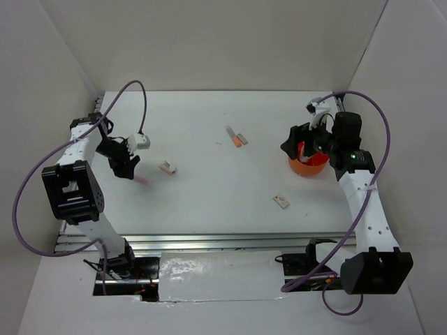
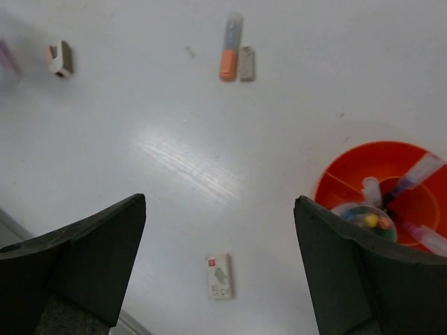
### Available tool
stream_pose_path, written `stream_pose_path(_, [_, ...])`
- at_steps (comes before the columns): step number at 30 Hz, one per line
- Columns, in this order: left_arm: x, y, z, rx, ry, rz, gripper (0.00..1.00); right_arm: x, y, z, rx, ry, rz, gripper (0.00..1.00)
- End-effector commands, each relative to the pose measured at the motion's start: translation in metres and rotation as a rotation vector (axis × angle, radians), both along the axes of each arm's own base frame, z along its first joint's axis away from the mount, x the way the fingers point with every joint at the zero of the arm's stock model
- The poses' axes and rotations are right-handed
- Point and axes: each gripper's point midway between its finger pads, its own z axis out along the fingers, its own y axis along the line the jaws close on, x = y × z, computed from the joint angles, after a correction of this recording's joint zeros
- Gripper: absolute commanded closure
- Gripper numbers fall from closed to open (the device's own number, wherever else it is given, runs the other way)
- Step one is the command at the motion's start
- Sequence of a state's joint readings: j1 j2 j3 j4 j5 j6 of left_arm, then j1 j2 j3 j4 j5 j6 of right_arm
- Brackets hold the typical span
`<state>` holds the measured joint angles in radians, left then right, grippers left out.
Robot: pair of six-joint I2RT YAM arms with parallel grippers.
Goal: Sort the stationery into containers
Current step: Pick up the pen from the center of the board.
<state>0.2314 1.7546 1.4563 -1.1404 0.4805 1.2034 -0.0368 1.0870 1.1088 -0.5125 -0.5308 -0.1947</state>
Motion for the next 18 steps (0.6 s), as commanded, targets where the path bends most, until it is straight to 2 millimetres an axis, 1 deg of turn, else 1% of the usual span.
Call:
stream_pose_path(1, [-0.013, 0.015, -0.017, 0.090, -0.032, -0.218, 0.31, -0.012, 0.024, 0.007, 0.048, 0.032, 0.121, 0.08])
stream_pose_path(3, [-0.009, 0.013, -0.025, 0.117, -0.057, -0.274, 0.31, -0.011, 0.027, 0.003, 0.057, 0.058, 0.130, 0.08])
stream_pose_path(4, [-0.012, 0.012, -0.032, 0.122, -0.052, -0.296, 0.30, -0.012, 0.027, 0.003, 0.060, 0.067, 0.130, 0.08])
stream_pose_path(5, [-0.011, 0.006, -0.035, 0.129, -0.053, -0.320, 0.30, -0.012, 0.027, 0.001, 0.063, 0.076, 0.128, 0.08])
stream_pose_path(7, [-0.009, 0.004, -0.045, 0.163, -0.055, -0.351, 0.29, -0.011, 0.028, -0.002, 0.071, 0.094, 0.125, 0.08])
stream_pose_path(8, [-0.009, -0.001, -0.050, 0.175, -0.050, -0.378, 0.29, -0.010, 0.028, -0.005, 0.073, 0.103, 0.122, 0.08])
stream_pose_path(11, [-0.005, -0.005, -0.064, 0.208, -0.037, -0.413, 0.27, -0.010, 0.027, -0.007, 0.075, 0.113, 0.116, 0.08])
stream_pose_path(15, [0.005, -0.006, -0.078, 0.247, -0.042, -0.430, 0.27, -0.011, 0.026, -0.010, 0.071, 0.126, 0.111, 0.08])
stream_pose_path(18, [0.013, -0.007, -0.085, 0.272, -0.062, -0.442, 0.27, -0.011, 0.026, -0.013, 0.070, 0.136, 0.110, 0.09])
